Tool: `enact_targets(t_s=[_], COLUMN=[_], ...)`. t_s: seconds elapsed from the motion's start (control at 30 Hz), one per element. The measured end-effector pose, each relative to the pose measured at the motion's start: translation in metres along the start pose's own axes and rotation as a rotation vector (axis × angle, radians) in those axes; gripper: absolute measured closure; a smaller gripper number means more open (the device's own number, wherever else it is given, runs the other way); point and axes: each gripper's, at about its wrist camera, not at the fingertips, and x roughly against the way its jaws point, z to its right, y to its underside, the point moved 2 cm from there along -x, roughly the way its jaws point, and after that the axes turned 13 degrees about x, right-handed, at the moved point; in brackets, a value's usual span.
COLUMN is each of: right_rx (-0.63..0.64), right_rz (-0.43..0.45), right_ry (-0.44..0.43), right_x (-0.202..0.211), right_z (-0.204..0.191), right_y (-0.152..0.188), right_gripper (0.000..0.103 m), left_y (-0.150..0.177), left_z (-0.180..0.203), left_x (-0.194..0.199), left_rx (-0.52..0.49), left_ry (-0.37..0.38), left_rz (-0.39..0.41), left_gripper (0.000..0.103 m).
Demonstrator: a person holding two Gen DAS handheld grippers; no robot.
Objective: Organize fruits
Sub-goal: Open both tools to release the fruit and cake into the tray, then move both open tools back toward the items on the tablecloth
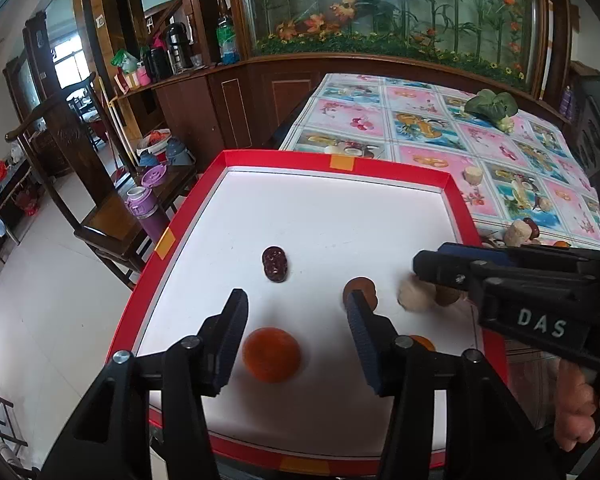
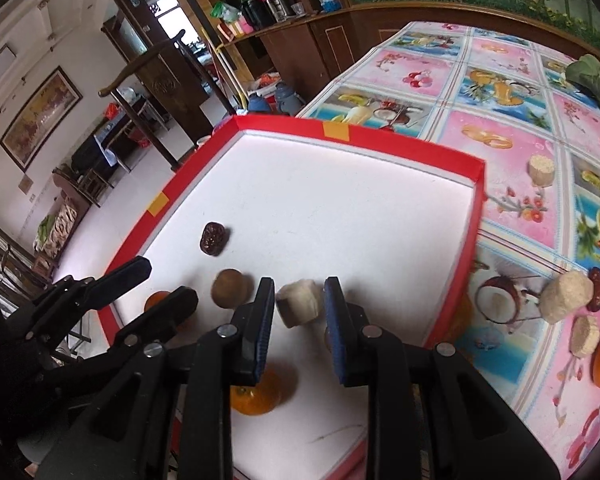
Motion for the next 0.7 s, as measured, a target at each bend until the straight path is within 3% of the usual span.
enact_targets(t_s=[0.13, 0.37, 0.57, 0.7], right_rx=[-0.026, -0.086, -0.131, -0.186], right_rz=[0.038, 0.103, 0.147, 0.146], right_ry=[0.014, 0.045, 0.122, 0.204], right_x=[0.023, 0.065, 0.100, 0.125], right_z=[0.012, 0.041, 0.078, 0.113], right_y=[0.006, 0.019, 0.041, 0.073], right_gripper=[0.075, 0.075, 0.075, 0.075], left_y=[-0.001, 0.000, 0.005, 0.012], left_z=[0.010, 0.031, 0.055, 0.076], left_x=[0.007, 0.018, 0.026, 0.026], left_rx=[-0.012, -0.056, -0.100, -0.141], left_ry=[0.006, 0.016, 0.049, 0.087], left_rz=[0.016, 0.032, 0.032, 0.014], left_gripper=[0.042, 0.040, 0.035, 0.034])
